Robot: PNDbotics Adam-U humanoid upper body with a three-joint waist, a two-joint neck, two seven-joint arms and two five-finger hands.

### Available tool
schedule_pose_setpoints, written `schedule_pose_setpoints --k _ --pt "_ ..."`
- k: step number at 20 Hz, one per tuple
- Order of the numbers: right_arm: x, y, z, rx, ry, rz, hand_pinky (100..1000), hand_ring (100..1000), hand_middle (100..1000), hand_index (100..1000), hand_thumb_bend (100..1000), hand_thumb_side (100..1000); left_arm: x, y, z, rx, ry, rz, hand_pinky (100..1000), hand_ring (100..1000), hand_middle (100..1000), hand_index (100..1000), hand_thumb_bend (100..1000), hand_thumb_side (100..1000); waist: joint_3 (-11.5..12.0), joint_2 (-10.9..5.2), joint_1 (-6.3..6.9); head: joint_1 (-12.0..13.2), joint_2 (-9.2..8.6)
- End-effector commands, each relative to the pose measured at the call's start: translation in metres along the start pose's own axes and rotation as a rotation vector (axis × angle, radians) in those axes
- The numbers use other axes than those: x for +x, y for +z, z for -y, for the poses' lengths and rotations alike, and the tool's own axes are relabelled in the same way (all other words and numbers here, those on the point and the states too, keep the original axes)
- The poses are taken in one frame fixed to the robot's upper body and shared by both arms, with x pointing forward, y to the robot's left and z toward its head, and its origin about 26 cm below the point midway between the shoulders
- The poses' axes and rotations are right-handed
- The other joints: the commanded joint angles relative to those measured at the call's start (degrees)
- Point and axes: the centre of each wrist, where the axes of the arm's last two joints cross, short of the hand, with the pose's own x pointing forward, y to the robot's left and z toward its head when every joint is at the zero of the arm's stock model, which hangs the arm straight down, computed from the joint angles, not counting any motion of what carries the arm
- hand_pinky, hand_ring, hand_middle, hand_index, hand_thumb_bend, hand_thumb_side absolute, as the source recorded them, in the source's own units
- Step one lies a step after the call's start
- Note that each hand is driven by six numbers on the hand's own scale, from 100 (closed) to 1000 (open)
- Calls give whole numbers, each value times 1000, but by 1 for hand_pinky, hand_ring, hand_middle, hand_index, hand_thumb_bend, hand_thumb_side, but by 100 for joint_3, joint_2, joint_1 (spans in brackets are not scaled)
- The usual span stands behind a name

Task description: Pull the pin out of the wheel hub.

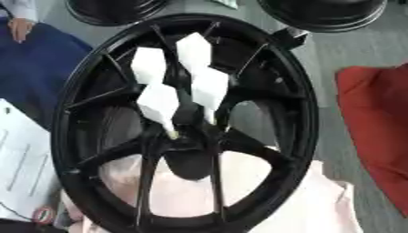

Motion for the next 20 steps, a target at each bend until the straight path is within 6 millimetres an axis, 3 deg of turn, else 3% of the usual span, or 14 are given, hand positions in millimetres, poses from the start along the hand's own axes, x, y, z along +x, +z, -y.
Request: schedule_pose_setpoints --k 1,9,16,20 --pt "13 -4 4 17 36 40 765 748 700 765 100 717 20 -13 -24 -157 -138 30 687 680 600 787 633 511 -25 -168 8 -12 55" --pt "10 0 8 6 55 20 761 746 694 762 100 725 58 -40 -42 -481 -320 30 729 719 643 807 599 468 -155 -245 74 16 32" --pt "4 3 12 1 130 -24 766 740 683 757 100 736 92 -63 -41 -694 -396 47 758 750 689 830 591 444 -175 -250 137 71 18" --pt "-3 5 14 -13 176 -55 763 735 675 750 100 749 99 -78 -37 -778 -409 44 768 762 707 838 597 438 -162 -256 161 66 25"
